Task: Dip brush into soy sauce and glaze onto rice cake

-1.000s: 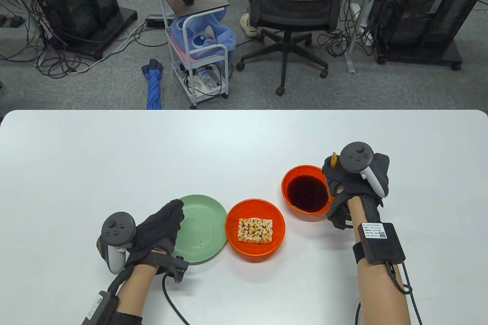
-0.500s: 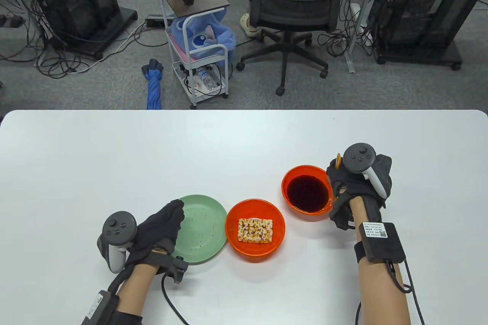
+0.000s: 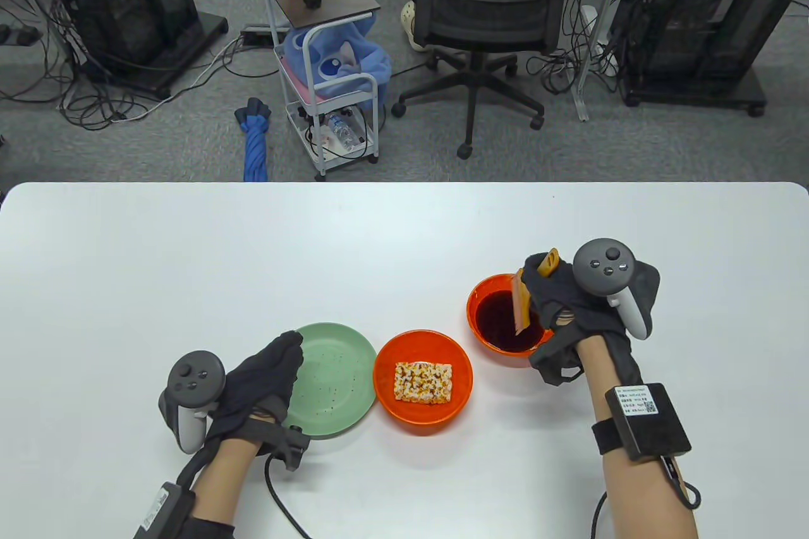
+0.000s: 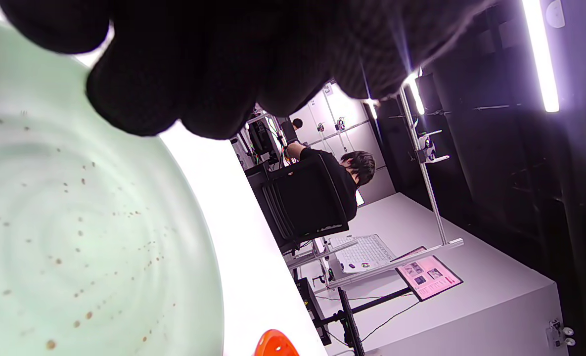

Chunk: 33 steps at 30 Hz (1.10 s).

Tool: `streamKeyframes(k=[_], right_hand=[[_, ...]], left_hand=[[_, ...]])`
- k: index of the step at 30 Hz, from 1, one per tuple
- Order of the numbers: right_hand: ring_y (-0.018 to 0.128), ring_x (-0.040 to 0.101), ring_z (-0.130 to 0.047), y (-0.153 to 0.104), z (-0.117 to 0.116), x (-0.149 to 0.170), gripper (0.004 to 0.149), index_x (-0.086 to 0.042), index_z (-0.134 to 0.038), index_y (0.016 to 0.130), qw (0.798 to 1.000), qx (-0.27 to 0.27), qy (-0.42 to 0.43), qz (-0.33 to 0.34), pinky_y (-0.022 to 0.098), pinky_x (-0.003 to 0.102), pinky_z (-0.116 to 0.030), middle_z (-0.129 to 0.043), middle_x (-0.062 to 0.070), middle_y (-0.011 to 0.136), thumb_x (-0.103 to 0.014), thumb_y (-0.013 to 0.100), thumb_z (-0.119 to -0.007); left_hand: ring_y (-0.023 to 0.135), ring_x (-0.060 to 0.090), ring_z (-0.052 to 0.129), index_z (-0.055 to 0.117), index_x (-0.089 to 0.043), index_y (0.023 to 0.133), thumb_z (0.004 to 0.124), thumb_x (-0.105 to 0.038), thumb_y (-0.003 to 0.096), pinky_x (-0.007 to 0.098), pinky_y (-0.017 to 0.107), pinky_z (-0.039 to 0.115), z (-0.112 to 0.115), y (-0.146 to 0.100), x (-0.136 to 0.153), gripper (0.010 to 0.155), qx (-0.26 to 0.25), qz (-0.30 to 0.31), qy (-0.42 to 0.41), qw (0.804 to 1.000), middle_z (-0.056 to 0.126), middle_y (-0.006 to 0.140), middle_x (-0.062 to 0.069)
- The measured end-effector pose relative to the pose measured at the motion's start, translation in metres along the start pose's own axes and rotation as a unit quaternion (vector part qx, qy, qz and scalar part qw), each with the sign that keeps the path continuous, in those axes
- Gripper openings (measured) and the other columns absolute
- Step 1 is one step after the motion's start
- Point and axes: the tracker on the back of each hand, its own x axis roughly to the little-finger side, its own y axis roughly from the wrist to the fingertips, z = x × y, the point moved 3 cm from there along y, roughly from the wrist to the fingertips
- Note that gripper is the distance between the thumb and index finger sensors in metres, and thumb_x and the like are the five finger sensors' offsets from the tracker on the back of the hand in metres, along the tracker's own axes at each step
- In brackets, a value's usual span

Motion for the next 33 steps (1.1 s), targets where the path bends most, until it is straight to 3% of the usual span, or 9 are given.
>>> streamKeyframes(k=[4,10,15,21,33], right_hand=[[0.023,0.019,-0.101,-0.019,-0.037,-0.018,0.048,-0.005,-0.073,0.087,0.997,-0.026,0.057,0.04,0.023,0.044,-0.088,-0.101,0.012,0.054,-0.038,0.052,-0.071],[0.024,0.018,-0.103,-0.036,-0.1,-0.021,0.049,-0.004,-0.073,0.086,0.993,-0.082,0.071,0.045,0.023,0.043,-0.09,-0.102,0.01,0.055,-0.038,0.051,-0.072],[0.026,0.018,-0.104,-0.038,-0.128,-0.013,0.049,-0.005,-0.072,0.086,0.993,-0.098,0.059,0.033,0.023,0.042,-0.09,-0.102,0.01,0.056,-0.039,0.051,-0.072],[0.028,0.018,-0.105,-0.033,-0.139,0.004,0.049,-0.006,-0.072,0.087,0.99,-0.12,0.078,0.011,0.024,0.042,-0.09,-0.102,0.009,0.058,-0.038,0.051,-0.072],[0.026,0.019,-0.104,-0.037,-0.119,0.031,0.046,-0.006,-0.073,0.086,0.992,-0.102,0.072,-0.03,0.022,0.042,-0.089,-0.102,0.01,0.057,-0.036,0.051,-0.072]], left_hand=[[0.065,0.04,0.094,0.076,-0.02,0.096,0.073,-0.048,0.0497,0.056,0.049,0.075,-0.001,-0.001,0.0,0.055,-0.002,0.001,0.001,1.0,0.089,0.083,0.015],[0.065,0.04,0.094,0.076,-0.019,0.096,0.073,-0.048,0.0498,0.056,0.049,0.075,-0.001,-0.002,0.001,0.055,-0.003,-0.001,-0.001,1.0,0.089,0.083,0.015],[0.065,0.04,0.094,0.076,-0.019,0.096,0.073,-0.048,0.0497,0.056,0.049,0.075,-0.001,-0.002,0.001,0.055,-0.002,0.001,0.002,1.0,0.089,0.083,0.015],[0.065,0.04,0.094,0.076,-0.02,0.096,0.073,-0.049,0.0497,0.056,0.049,0.075,-0.002,-0.002,0.003,0.055,0.001,-0.001,-0.001,1.0,0.089,0.083,0.015],[0.065,0.04,0.094,0.075,-0.02,0.097,0.072,-0.049,0.0499,0.056,0.049,0.075,-0.003,-0.001,0.006,0.055,0.005,-0.008,-0.009,1.0,0.089,0.084,0.015]])
